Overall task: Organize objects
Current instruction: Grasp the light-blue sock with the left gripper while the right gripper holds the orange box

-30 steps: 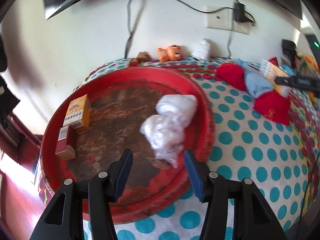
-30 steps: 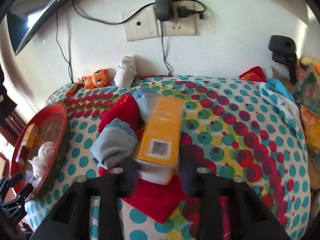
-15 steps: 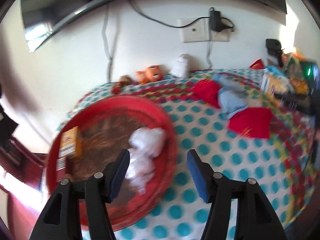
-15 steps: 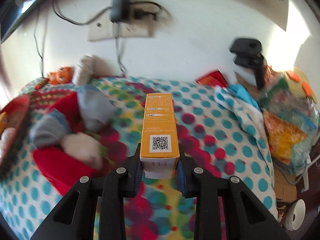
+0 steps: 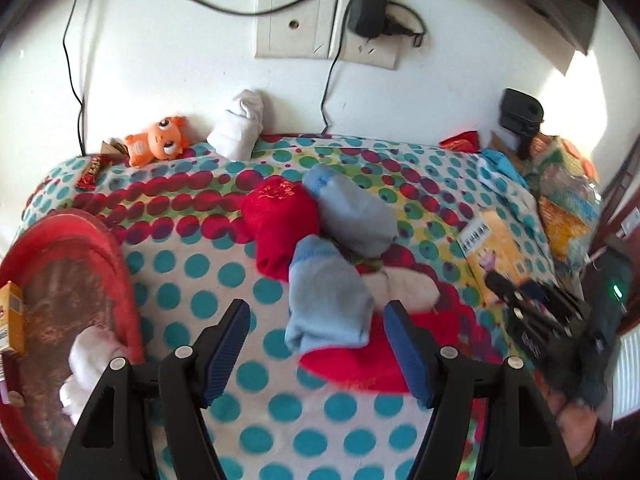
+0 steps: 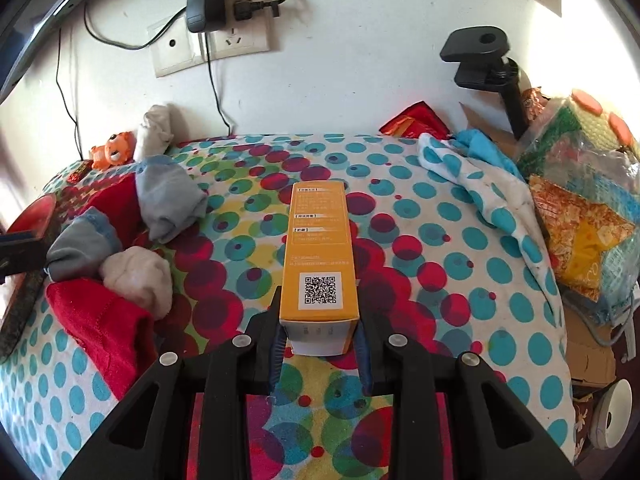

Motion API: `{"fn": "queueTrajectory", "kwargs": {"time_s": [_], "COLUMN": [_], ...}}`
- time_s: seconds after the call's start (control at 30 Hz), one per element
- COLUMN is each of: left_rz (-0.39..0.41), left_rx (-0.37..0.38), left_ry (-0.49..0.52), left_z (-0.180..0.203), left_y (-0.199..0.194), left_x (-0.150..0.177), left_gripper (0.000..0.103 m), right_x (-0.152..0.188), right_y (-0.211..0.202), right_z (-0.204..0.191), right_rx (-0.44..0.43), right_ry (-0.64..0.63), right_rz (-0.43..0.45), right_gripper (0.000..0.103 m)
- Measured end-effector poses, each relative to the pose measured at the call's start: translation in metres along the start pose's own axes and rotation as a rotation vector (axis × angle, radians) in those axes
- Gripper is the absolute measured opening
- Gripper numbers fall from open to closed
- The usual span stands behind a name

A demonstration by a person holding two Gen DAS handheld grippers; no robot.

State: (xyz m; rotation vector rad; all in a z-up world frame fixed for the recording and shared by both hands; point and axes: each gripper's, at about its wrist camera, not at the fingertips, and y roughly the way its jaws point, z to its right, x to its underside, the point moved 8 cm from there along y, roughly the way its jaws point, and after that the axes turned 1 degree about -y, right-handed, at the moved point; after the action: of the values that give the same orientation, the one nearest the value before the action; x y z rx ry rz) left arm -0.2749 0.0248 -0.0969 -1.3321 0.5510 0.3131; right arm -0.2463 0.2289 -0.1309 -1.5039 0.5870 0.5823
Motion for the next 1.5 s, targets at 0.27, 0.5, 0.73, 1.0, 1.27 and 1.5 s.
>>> {"fn": "queueTrajectory", "kwargs": {"time_s": [0.27, 0.5, 0.73, 1.0, 1.27, 1.5], "left_rz": [-0.005, 0.007, 0.034, 0.033, 0.034, 0.058], "left_rx": [-0.037, -0.046, -0.098, -0.142, -0.206, -0.244], "left_ry": [0.040, 0.090, 0.133, 0.087, 0.029, -0.026], "left_z": [0.007, 0.006, -0.008, -0.051, -0.107, -0.154], "left_y": [0.032, 0.018, -0.015, -0.040, -0.056, -0.075], "left_x": [0.001, 0.005, 0.016, 0.025, 0.032, 0.027], "left_gripper": [0.050, 0.031, 0.031, 0.031, 0.031, 0.031], "right_x": [0.001, 0.002, 0.002, 0.002, 0.003, 0.003], "right_y": [0.000, 0.004, 0.004, 0.005, 0.005, 0.005], "right_z": [-0.005, -0.003, -0.002, -0.004, -0.004, -0.004], "right_rx": [-0.001, -0.020, -0.009, 0.008, 0.018, 0.014], "right_ry": [-0.019, -0.002, -0.010, -0.024, -0.033, -0.028], "right_rz": [-0.001, -0.023, -0.023, -0.024, -0.024, -0.025], "right_gripper": [0.028, 0.028, 0.028, 0.028, 0.028, 0.028]}}
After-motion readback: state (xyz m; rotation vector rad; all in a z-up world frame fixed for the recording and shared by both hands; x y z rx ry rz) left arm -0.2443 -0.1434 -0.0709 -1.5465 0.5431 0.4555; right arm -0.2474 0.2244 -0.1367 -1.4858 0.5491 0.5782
